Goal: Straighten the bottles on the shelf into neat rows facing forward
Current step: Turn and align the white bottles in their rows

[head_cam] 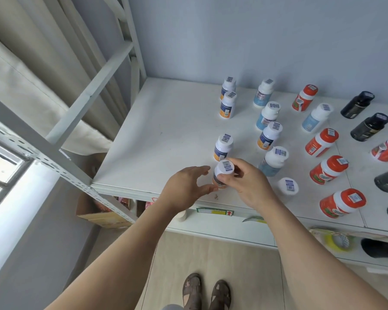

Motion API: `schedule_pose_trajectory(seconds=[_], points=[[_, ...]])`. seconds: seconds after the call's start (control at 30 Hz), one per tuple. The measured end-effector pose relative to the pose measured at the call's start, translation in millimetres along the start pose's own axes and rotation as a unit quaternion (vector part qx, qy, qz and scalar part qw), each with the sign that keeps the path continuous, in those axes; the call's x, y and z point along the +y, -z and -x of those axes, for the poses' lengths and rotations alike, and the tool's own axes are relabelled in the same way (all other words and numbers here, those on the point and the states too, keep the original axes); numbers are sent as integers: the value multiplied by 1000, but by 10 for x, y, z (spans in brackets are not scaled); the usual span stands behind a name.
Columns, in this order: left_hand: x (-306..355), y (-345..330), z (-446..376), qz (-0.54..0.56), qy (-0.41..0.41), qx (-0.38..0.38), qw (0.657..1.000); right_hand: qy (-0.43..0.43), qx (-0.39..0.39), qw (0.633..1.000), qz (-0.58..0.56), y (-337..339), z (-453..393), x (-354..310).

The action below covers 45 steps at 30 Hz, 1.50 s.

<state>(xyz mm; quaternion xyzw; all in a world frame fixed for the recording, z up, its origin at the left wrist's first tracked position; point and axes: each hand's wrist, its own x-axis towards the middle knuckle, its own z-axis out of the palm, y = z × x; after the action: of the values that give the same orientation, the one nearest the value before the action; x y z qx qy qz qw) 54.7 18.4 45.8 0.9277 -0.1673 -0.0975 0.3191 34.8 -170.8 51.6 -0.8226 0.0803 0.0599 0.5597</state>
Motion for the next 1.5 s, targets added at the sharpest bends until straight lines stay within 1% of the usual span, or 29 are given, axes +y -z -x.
schedule_pose_trajectory(seconds=[0.1, 0.2, 0.23, 0.3, 0.37, 0.4, 0.47, 0.6, 0.7, 0.8, 0.9, 0.97, 1.03, 1.1, 1.27, 1.5], points=[[-39, 20, -10, 3, -2, 4, 1000, -1, 1, 1000, 16, -21, 44, 18], [-63, 46, -37, 13, 3, 15, 1000, -5, 4, 1000, -4, 5, 52, -38], [-64, 64, -50, 18, 5, 19, 1000, 4, 18, 1000, -13, 21, 39, -91], [-69, 106, -84, 28, 8, 28, 999, 23, 71, 997, -14, 80, -45, -204], [-67, 152, -130, 43, 12, 38, 998, 29, 104, 993, 40, 150, -207, -313], [-66, 170, -159, 51, 16, 44, 998, 24, 95, 992, 77, 174, -309, -347], [-64, 191, -219, 63, 29, 52, 996, 4, 52, 990, 134, 189, -509, -379], [-42, 202, -365, 83, 59, 46, 994, -15, -21, 977, 212, 185, -734, -391], [1, 182, -516, 98, 76, 34, 992, -10, -29, 977, 213, 211, -839, -366], [43, 137, -674, 141, 89, 14, 986, 7, -24, 985, 171, 320, -923, -385], [70, 93, -793, 201, 89, -26, 975, 14, -22, 993, 119, 409, -977, -419], [101, 99, -836, 267, 83, -48, 959, 14, -18, 995, 98, 423, -978, -447], [125, 149, -880, 336, 85, -76, 935, 8, -9, 996, 84, 426, -971, -492], [121, 217, -916, 371, 84, -109, 918, 0, 2, 997, 78, 428, -957, -533], [77, 340, -1005, 385, 84, -169, 903, -11, 28, 995, 100, 398, -950, -599], [-15, 350, -1051, 386, 88, -170, 903, -12, 25, 992, 120, 351, -994, -639]])
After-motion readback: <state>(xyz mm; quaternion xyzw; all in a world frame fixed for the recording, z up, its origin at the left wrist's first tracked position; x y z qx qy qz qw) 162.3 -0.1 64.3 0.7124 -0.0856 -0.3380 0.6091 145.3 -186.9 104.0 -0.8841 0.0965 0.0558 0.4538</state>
